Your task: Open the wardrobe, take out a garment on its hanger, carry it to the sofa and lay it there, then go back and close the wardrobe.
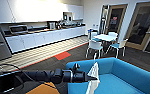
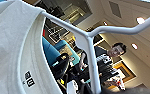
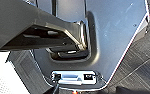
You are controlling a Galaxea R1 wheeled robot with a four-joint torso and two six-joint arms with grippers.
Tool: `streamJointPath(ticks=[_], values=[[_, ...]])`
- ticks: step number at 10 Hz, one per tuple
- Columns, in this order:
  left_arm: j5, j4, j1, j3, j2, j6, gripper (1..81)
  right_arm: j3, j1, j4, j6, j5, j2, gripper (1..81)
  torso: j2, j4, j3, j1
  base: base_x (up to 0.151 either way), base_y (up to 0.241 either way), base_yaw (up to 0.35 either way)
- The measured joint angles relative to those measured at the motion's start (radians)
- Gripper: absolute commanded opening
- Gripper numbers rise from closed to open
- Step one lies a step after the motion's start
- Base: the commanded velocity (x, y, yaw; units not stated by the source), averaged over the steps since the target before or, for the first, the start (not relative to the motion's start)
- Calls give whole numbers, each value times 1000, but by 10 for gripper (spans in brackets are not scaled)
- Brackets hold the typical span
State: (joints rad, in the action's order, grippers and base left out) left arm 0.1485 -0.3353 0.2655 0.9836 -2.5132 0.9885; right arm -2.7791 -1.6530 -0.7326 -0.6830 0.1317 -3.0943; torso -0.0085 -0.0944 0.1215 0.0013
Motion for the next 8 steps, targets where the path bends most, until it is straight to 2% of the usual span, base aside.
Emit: streamJointPath(ticks=[8], values=[[-7,-11,1,1,-11,-4,10,1,3,2,0,-1,3,811,0,0,0,0,0,0,-262]])
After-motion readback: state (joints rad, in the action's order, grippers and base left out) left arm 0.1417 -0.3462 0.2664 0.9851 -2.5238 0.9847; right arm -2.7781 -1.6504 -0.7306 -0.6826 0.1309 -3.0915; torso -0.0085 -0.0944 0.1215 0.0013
